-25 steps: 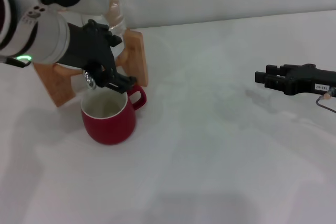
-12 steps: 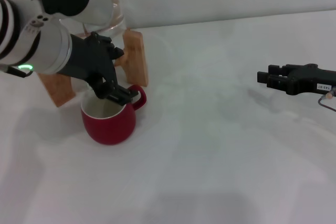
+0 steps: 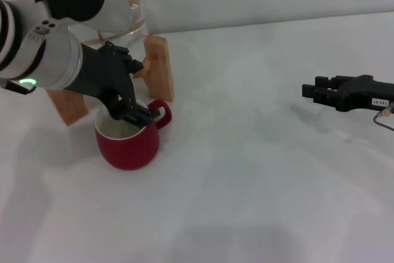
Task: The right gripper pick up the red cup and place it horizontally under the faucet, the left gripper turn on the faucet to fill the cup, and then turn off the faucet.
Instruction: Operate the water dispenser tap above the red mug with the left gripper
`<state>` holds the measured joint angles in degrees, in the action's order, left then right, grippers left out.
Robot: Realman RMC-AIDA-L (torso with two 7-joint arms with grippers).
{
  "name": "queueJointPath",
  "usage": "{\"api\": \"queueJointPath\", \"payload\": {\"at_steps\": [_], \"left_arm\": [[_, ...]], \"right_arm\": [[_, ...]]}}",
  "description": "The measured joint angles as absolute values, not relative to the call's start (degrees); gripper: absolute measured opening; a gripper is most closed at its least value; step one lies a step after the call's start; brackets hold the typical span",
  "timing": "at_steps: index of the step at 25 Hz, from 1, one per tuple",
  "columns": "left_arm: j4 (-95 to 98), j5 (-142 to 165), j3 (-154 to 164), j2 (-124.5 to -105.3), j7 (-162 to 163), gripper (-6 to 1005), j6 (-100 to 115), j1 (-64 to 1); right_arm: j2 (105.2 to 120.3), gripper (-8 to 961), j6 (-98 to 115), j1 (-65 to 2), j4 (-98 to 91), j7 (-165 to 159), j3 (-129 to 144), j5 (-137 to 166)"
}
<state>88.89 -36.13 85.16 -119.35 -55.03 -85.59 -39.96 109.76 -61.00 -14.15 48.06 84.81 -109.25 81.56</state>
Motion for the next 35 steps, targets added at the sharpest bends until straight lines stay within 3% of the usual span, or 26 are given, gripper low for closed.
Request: {"api": "queueJointPath", "payload": {"at_steps": [35], "left_arm": [[93.17,-35.70,85.96,-119.36,-53.56,880,-89.17,-39.08]], "right_arm": [[109.60,437,-61.25,-14.62,47.81,84.72,-109.25,81.56]]}}
